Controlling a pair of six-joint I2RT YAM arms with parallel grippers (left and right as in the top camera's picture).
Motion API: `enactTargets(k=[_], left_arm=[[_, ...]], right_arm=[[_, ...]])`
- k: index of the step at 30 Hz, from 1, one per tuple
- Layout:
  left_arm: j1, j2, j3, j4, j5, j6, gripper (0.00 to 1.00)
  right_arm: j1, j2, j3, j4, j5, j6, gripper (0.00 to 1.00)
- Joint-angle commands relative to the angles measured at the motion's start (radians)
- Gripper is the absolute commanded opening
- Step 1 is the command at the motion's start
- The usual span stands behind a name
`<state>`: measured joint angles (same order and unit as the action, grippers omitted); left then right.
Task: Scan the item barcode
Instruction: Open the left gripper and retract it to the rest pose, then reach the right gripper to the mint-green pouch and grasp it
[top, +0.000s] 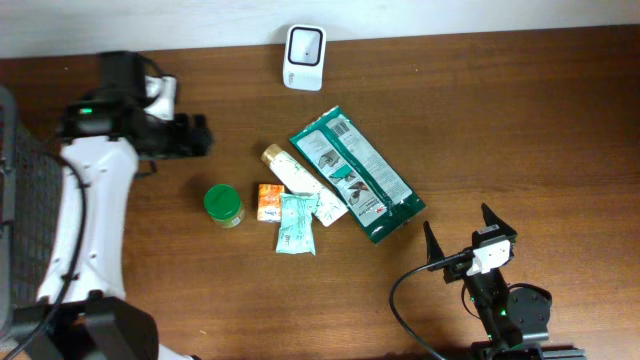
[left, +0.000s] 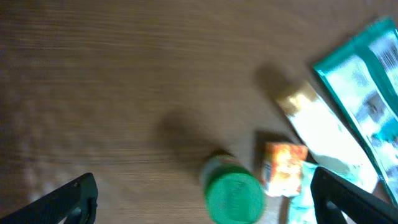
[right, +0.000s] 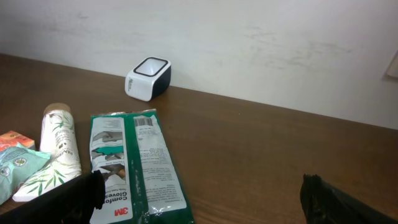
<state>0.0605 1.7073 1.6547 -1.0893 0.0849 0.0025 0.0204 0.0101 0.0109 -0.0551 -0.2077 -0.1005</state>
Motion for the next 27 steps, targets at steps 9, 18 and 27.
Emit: enactTargets(k=[9, 18, 27], left_arm=[[0.216, -0.004, 0.016, 0.022, -0.004, 0.082, 0.99], [0.216, -0.004, 0.016, 0.021, -0.003, 0.082, 0.99], [0.216, -0.004, 0.016, 0.021, -0.003, 0.082, 0.99]], right_arm=[[0.007, -0.006, -0.005, -0.005, -0.009, 0.007, 0.98], [0.007, -0.006, -0.005, -0.005, -0.009, 0.007, 0.98], [0.006, -0.006, -0.005, -0.006, 0.010, 0.003, 0.98]])
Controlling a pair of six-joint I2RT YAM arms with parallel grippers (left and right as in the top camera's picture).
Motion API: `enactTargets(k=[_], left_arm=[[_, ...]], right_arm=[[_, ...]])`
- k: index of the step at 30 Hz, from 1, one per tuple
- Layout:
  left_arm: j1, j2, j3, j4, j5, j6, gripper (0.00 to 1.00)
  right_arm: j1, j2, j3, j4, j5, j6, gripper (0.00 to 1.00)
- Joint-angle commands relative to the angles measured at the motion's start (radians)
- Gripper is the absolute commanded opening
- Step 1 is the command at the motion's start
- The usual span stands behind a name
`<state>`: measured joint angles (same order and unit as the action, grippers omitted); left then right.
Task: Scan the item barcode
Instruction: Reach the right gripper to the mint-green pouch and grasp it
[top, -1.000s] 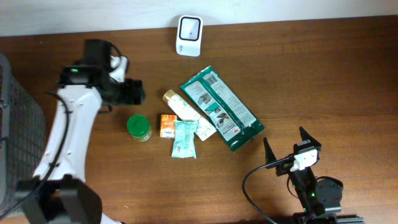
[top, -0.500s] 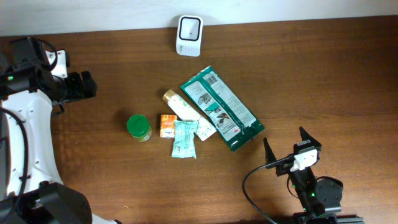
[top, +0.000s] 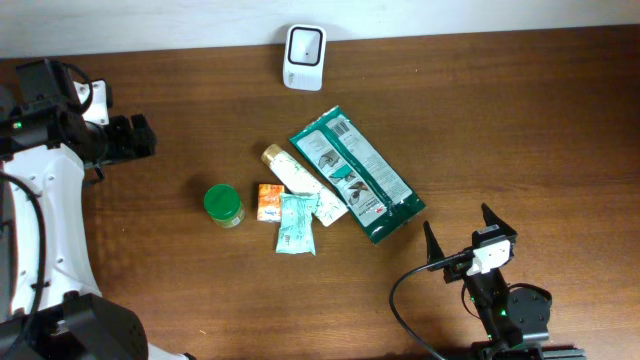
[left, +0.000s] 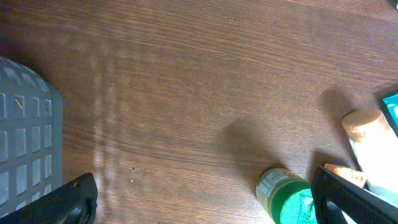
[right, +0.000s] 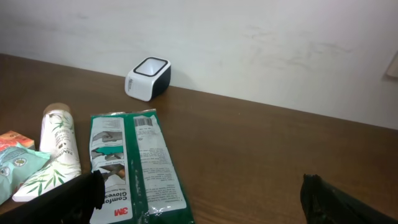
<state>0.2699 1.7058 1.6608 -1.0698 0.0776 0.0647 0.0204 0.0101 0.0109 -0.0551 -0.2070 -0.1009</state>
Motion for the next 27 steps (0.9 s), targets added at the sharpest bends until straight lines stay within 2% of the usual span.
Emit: enactTargets(k=[1, 7, 10, 12, 15, 18, 20, 23, 27], left_arm=[[0.006, -0.002, 0.010, 0.002, 0.003, 0.019, 0.99], [0.006, -0.002, 0.010, 0.002, 0.003, 0.019, 0.99], [0.006, -0.002, 0.010, 0.002, 0.003, 0.020, 0.99], [0.006, -0.002, 0.010, 0.002, 0.004, 0.019, 0.99], [0.006, -0.002, 0.010, 0.002, 0.004, 0.019, 0.99], [0.006, -0.002, 0.010, 0.002, 0.004, 0.019, 0.99], [0.006, -0.002, 0.010, 0.002, 0.003, 0.019, 0.99], [0.006, -0.002, 0.010, 0.002, 0.004, 0.019, 0.99], [0.006, -0.002, 0.010, 0.002, 0.004, 0.020, 0.99]], right_arm=[[0.006, -0.006, -0.005, -0.006, 0.009, 0.003, 0.98], [0.006, -0.006, -0.005, 0.033, 0.021, 0.004, 0.98], [0.006, -0.006, -0.003, 0.117, -0.153, 0.009, 0.98], [0.006, 0.016, 0.028, 0.089, -0.187, 0.107, 0.98], [0.006, 0.129, 0.121, 0.070, -0.211, 0.117, 0.98], [0.006, 0.362, 0.311, 0.043, -0.308, 0.117, 0.98], [0.006, 0.516, 0.451, -0.040, -0.371, 0.117, 0.98], [0.006, 0.807, 0.742, -0.319, -0.444, 0.117, 0.98], [0.007, 1.148, 1.115, -0.690, -0.448, 0.116, 0.98]])
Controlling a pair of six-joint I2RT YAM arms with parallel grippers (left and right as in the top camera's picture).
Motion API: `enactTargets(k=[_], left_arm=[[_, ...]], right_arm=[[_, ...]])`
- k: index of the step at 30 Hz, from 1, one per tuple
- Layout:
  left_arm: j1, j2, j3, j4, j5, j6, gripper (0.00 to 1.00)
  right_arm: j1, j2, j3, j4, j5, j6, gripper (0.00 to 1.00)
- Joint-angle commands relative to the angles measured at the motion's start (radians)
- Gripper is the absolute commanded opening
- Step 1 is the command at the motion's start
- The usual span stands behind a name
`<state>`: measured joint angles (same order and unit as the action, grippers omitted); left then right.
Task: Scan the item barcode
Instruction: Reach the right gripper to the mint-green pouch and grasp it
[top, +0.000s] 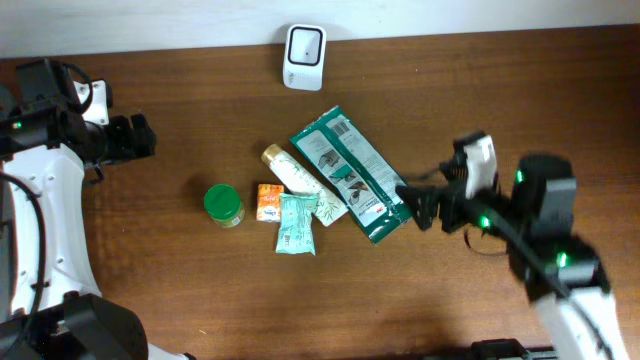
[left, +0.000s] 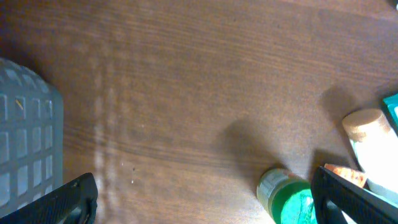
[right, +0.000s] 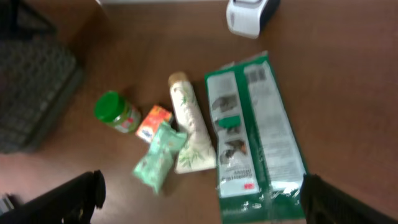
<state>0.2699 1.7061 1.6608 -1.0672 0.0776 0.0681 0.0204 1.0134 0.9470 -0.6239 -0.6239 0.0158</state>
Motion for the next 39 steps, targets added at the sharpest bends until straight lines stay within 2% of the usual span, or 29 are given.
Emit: enactTargets(k=[1, 5, 8, 11, 12, 14, 16, 19, 21, 23, 27, 30, 39], left_arm=[[0.006, -0.003, 0.010, -0.001, 0.003, 0.016, 0.99], [0.006, -0.003, 0.010, -0.001, 0.004, 0.016, 0.99], [0.006, -0.003, 0.010, 0.000, 0.004, 0.016, 0.99], [0.006, -0.003, 0.010, -0.001, 0.004, 0.016, 0.99], [0.006, -0.003, 0.010, -0.001, 0.004, 0.016, 0.99], [0.006, -0.003, 0.010, -0.001, 0.003, 0.016, 0.99], [0.006, -0.003, 0.010, -0.001, 0.004, 0.016, 0.99], [0.006, -0.003, 0.010, -0.001, 0.004, 0.016, 0.99], [0.006, -0.003, 0.010, 0.000, 0.004, 0.016, 0.99], [0.006, -0.003, 0.010, -0.001, 0.003, 0.016, 0.99], [0.006, -0.003, 0.010, -0.001, 0.004, 0.016, 0.99], [0.006, -0.003, 0.010, -0.001, 0.004, 0.016, 0.99], [0.006, -0.003, 0.010, 0.000, 0.004, 0.016, 0.99]], right_arm=[[0.009, 0.207, 0.248, -0.187, -0.031, -0.006, 0.98], [0.105, 0.461, 0.539, -0.430, -0.002, -0.090, 0.98], [0.204, 0.602, 0.686, -0.505, 0.033, -0.090, 0.98], [0.256, 0.666, 0.696, -0.378, 0.028, -0.080, 0.98], [0.269, 0.687, 0.696, -0.317, -0.005, -0.010, 0.98], [0.304, 0.719, 0.696, -0.249, -0.029, 0.011, 0.98], [0.372, 0.761, 0.696, -0.206, 0.076, 0.062, 0.82], [0.468, 0.832, 0.696, -0.159, 0.270, 0.185, 0.73], [0.510, 0.893, 0.696, -0.105, 0.274, 0.240, 0.65], [0.529, 0.971, 0.696, -0.024, 0.254, 0.334, 0.53], [0.550, 1.095, 0.696, 0.130, 0.085, 0.342, 0.47], [0.566, 1.147, 0.696, 0.176, 0.073, 0.391, 0.38], [0.588, 1.245, 0.694, 0.194, 0.105, 0.390, 0.39]])
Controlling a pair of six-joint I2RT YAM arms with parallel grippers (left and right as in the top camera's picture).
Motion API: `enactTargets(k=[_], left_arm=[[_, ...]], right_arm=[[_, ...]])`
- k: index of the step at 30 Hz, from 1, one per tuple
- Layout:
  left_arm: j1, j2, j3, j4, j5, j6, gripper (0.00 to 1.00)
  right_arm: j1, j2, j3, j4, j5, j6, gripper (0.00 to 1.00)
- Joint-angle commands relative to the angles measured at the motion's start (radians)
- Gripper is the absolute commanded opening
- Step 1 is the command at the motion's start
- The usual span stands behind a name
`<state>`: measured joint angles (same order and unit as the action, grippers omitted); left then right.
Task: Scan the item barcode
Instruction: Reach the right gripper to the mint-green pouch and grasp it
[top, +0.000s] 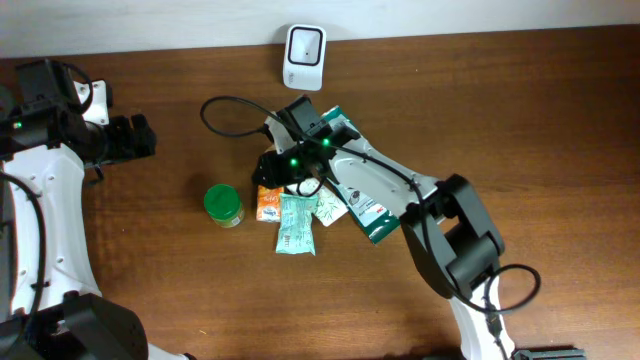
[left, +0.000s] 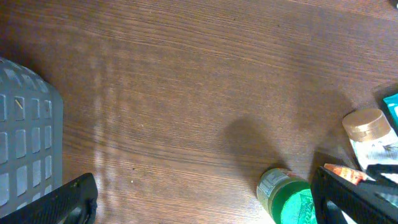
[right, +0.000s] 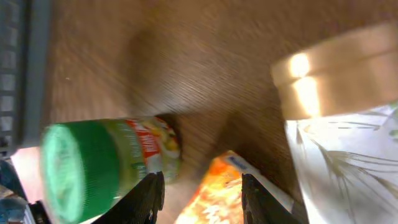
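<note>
A white barcode scanner (top: 303, 45) stands at the table's far edge. In the middle lie a green-lidded jar (top: 223, 205), an orange packet (top: 268, 203), a teal sachet (top: 296, 223), a white tube with a tan cap (right: 336, 74) and a long green 3M pack (top: 372, 205). My right gripper (right: 202, 200) is open and low over the orange packet (right: 227, 196), which lies between its fingers, with the jar (right: 93, 171) just to its left. My left gripper (left: 208, 202) is open and holds nothing, well left of the items.
A grey slotted basket (left: 25, 137) sits at the table's left edge, beside the left arm. The right arm (top: 400, 185) stretches across the green pack and the tube, hiding parts of both.
The right gripper was high, to the right of the green pack; now it is low at the orange packet, between the jar and the tube, with its jaws narrower. The left arm has not moved.
The left gripper was open over the table left of the jar, with the right arm folded at the front right. The left arm then stood back by the basket. Then the right arm was over the items' right side, and now its gripper is at the orange packet.
</note>
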<state>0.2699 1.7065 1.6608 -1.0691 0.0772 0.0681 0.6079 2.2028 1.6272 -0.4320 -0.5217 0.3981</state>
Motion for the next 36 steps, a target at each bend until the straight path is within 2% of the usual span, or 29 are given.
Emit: enactTargets(k=[1, 6, 12, 14, 15, 16, 18, 23, 26, 30, 34, 35, 36], left_arm=[[0.006, -0.003, 0.010, 0.002, 0.004, 0.016, 0.99], [0.006, -0.003, 0.010, 0.001, 0.004, 0.016, 0.99], [0.006, -0.003, 0.010, 0.001, 0.004, 0.016, 0.99], [0.006, -0.003, 0.010, 0.001, 0.004, 0.016, 0.99], [0.006, -0.003, 0.010, 0.001, 0.004, 0.016, 0.99], [0.006, -0.003, 0.010, 0.001, 0.004, 0.016, 0.99], [0.006, -0.003, 0.010, 0.001, 0.004, 0.016, 0.99], [0.006, -0.003, 0.010, 0.001, 0.004, 0.016, 0.99], [0.006, -0.003, 0.010, 0.001, 0.004, 0.016, 0.99], [0.006, -0.003, 0.010, 0.001, 0.004, 0.016, 0.99], [0.006, -0.003, 0.010, 0.001, 0.004, 0.016, 0.99], [0.006, -0.003, 0.010, 0.001, 0.004, 0.016, 0.99], [0.006, -0.003, 0.010, 0.001, 0.004, 0.016, 0.99]], right_arm=[[-0.001, 0.063, 0.014, 0.002, 0.014, 0.008, 0.39], [-0.047, 0.066, 0.014, -0.002, 0.135, 0.082, 0.39], [-0.134, 0.060, 0.025, -0.082, 0.137, 0.103, 0.39], [-0.163, 0.039, 0.053, -0.140, 0.041, -0.057, 0.39], [-0.165, 0.032, 0.067, -0.165, 0.003, -0.126, 0.42], [-0.165, 0.023, 0.106, -0.249, -0.036, -0.260, 0.46], [-0.156, 0.023, 0.150, -0.359, -0.063, -0.394, 0.52], [-0.089, 0.043, 0.151, -0.478, -0.077, -0.573, 0.55], [-0.054, 0.063, 0.151, -0.546, -0.076, -0.632, 0.66], [-0.047, 0.095, 0.151, -0.604, -0.054, -0.600, 0.66], [-0.047, 0.113, 0.148, -0.612, 0.056, -0.415, 0.65], [-0.047, 0.122, 0.148, -0.612, 0.069, -0.376, 0.63], [-0.048, 0.128, 0.148, -0.613, 0.074, -0.333, 0.58]])
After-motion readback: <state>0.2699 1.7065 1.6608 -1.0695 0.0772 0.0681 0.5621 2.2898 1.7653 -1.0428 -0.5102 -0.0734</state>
